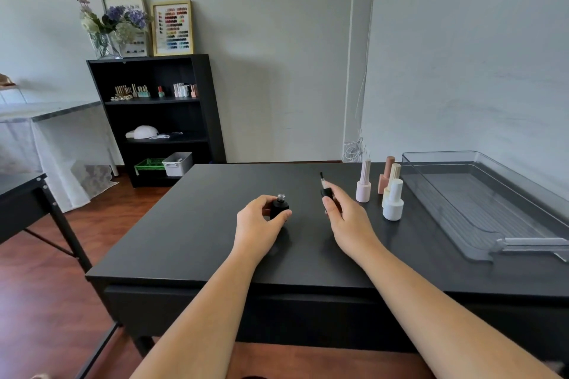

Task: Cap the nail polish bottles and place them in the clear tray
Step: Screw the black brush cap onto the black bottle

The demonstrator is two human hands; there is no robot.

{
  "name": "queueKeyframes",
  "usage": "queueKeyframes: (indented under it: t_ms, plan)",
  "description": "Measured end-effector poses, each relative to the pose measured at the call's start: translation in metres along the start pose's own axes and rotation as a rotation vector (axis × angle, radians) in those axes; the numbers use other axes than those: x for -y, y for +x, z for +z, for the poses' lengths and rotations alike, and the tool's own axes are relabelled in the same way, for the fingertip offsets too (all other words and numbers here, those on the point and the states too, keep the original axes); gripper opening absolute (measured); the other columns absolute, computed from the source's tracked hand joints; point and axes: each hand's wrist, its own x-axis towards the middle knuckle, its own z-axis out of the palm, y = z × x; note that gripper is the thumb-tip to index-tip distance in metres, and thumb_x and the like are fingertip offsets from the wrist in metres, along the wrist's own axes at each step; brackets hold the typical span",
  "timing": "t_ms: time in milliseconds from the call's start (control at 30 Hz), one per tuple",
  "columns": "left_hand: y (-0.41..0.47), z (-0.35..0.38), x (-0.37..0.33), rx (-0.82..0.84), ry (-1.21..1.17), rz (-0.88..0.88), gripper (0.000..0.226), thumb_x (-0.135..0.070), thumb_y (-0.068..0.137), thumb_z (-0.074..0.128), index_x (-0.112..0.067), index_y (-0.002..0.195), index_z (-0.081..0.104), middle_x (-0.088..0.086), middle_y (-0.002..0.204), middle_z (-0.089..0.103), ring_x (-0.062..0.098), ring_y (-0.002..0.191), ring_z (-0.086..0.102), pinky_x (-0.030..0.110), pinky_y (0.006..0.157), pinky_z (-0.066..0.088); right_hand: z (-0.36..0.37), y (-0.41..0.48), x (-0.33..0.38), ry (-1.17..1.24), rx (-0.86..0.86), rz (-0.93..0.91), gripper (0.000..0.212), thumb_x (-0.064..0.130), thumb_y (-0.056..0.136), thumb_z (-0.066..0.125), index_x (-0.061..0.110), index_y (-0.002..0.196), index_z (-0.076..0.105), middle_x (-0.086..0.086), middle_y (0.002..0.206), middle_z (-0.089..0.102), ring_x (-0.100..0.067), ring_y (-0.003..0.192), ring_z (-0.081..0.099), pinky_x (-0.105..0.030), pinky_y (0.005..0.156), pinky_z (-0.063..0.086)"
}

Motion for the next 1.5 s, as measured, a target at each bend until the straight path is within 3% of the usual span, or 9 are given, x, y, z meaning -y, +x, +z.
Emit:
queueKeyframes:
  t_ms: [100,200,300,433,567,900,1067,1500]
  plan:
    - [-0.0001,0.0004,0.0002,-0.002,0.027,0.026,0.026,-0.028,0.079,0.074,-0.028,0.103,0.066,-0.015,0.097,0.066,0.001,0.093,0.059,0.011,0.075,0.038,0.0010,-0.0023,0.0011,-0.014,0.000,-0.044,0.032,0.021,0.098,0.044,0.016,0.127,0.059,0.003,0.110,0.063,-0.004,0.100,0.053,-0.008,0.084,0.034]
    - [-0.0007,0.0003,-0.0004,0.010,0.037,0.036,0.024,-0.026,0.078,0.075,-0.030,0.100,0.065,-0.015,0.096,0.065,0.001,0.093,0.059,0.009,0.072,0.038,-0.0004,-0.0029,0.0016,0.025,-0.035,-0.041,0.023,0.021,0.096,0.051,0.018,0.112,0.066,0.010,0.094,0.065,0.001,0.085,0.056,-0.002,0.073,0.037]
    - [-0.0012,0.0001,-0.0004,0.027,0.066,0.067,0.024,-0.024,0.076,0.077,-0.032,0.094,0.064,-0.018,0.092,0.064,0.000,0.091,0.057,0.011,0.072,0.042,-0.0023,-0.0021,-0.0008,0.099,-0.073,0.002,0.011,0.023,0.091,0.059,0.025,0.094,0.068,0.015,0.076,0.062,0.007,0.068,0.054,-0.003,0.062,0.039]
    - [-0.0009,0.0000,0.0000,0.039,0.093,0.088,0.026,-0.021,0.074,0.078,-0.032,0.094,0.065,-0.016,0.093,0.064,0.001,0.093,0.057,0.014,0.075,0.043,-0.0015,-0.0029,-0.0016,0.140,-0.090,0.011,0.006,0.024,0.087,0.064,0.027,0.084,0.068,0.014,0.070,0.062,0.006,0.063,0.053,-0.005,0.060,0.040]
    - [-0.0001,0.0001,0.0003,0.053,0.119,0.117,0.026,-0.019,0.074,0.077,-0.030,0.094,0.065,-0.012,0.098,0.064,0.002,0.093,0.055,0.011,0.075,0.037,-0.0005,-0.0027,-0.0015,0.149,-0.082,0.002,0.006,0.023,0.087,0.064,0.026,0.084,0.068,0.013,0.068,0.062,0.005,0.061,0.053,-0.005,0.059,0.040]
    - [0.0000,0.0009,0.0003,0.049,0.137,0.151,0.030,-0.015,0.073,0.077,-0.029,0.095,0.064,-0.011,0.095,0.059,0.001,0.089,0.053,0.015,0.079,0.040,0.0010,-0.0026,-0.0008,0.119,-0.038,-0.043,0.007,0.018,0.086,0.065,0.024,0.087,0.068,0.012,0.075,0.064,0.001,0.065,0.053,-0.006,0.063,0.041]
    - [-0.0003,0.0015,-0.0002,0.057,0.159,0.166,0.032,-0.013,0.072,0.078,-0.031,0.095,0.064,-0.011,0.095,0.056,0.001,0.089,0.051,0.011,0.076,0.036,0.0020,-0.0024,-0.0009,0.085,-0.032,-0.089,0.020,0.015,0.084,0.066,0.034,0.090,0.066,0.006,0.087,0.064,-0.005,0.072,0.054,-0.008,0.066,0.041]
    - [-0.0004,0.0004,0.0006,0.021,0.155,0.139,0.030,-0.015,0.073,0.078,-0.029,0.095,0.064,-0.011,0.096,0.055,-0.002,0.087,0.050,0.007,0.073,0.034,0.0014,-0.0023,-0.0016,0.062,-0.083,-0.117,0.025,0.011,0.084,0.064,0.036,0.091,0.065,0.010,0.085,0.059,-0.001,0.072,0.053,-0.005,0.067,0.039]
